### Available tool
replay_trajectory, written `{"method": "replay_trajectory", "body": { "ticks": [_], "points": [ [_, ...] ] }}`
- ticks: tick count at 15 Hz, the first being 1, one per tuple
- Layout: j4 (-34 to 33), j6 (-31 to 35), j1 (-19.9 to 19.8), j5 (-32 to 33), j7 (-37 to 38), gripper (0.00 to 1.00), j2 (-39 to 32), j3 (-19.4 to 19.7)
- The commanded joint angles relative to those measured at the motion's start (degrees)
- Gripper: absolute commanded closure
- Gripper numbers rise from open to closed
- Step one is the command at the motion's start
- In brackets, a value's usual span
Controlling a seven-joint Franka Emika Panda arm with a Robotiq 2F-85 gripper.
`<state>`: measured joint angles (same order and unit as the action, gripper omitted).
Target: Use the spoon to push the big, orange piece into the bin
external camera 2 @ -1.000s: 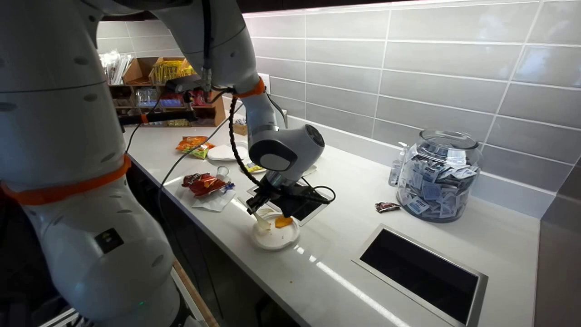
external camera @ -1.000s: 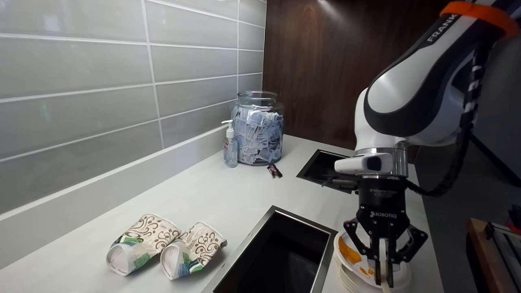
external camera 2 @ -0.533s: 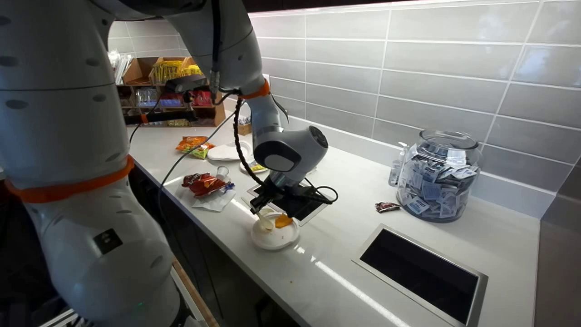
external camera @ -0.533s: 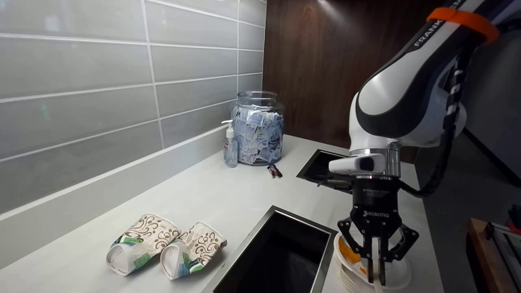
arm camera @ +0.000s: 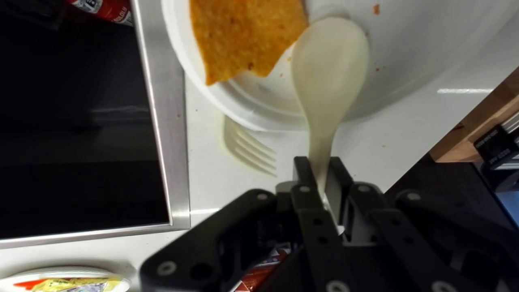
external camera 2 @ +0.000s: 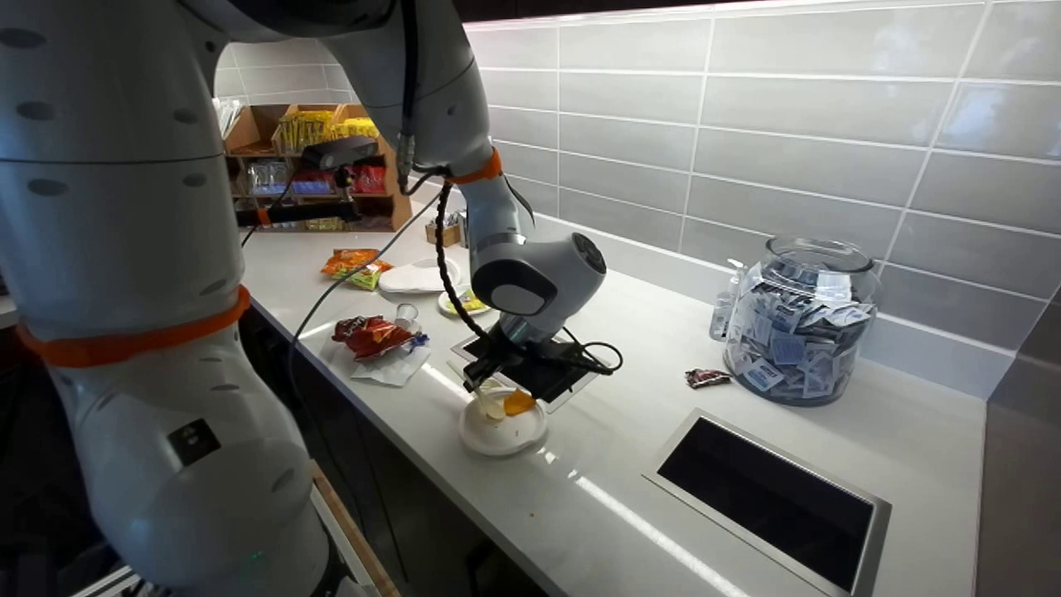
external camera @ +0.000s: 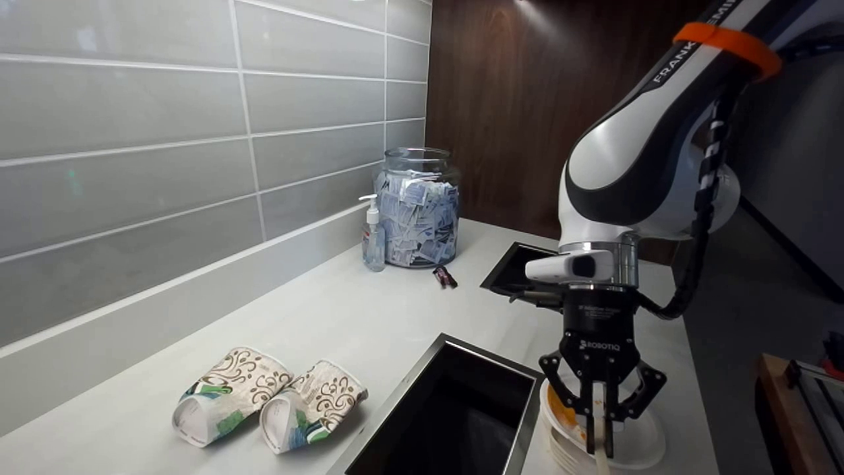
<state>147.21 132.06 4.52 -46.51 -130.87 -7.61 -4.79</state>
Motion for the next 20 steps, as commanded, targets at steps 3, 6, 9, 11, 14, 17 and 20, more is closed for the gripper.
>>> {"method": "replay_trajectory", "body": {
  "ticks": [3, 6, 9, 11, 14, 17, 20],
  "points": [
    [-1.8, -1.5, -1.1, 1.1, -1.2, 0.97, -1.7, -0.4],
    [-1.9, -1.2, -1.0, 1.5, -1.0, 0.97, -1.6, -0.5],
    [-1.9, -0.8, -0.9, 2.2, -0.7, 0.97, -1.2, -0.5],
    [-2.3, -0.9, -1.0, 2.6, -0.6, 0.97, -1.3, -0.5],
    [-2.7, -0.8, -1.0, 3.3, -0.4, 0.97, -1.5, -0.5],
    [-3.2, -0.7, -1.0, 4.3, -0.3, 0.97, -1.7, -0.5],
    [-3.6, -0.7, -1.0, 5.1, -0.3, 0.97, -1.7, -0.6]
  ]
}}
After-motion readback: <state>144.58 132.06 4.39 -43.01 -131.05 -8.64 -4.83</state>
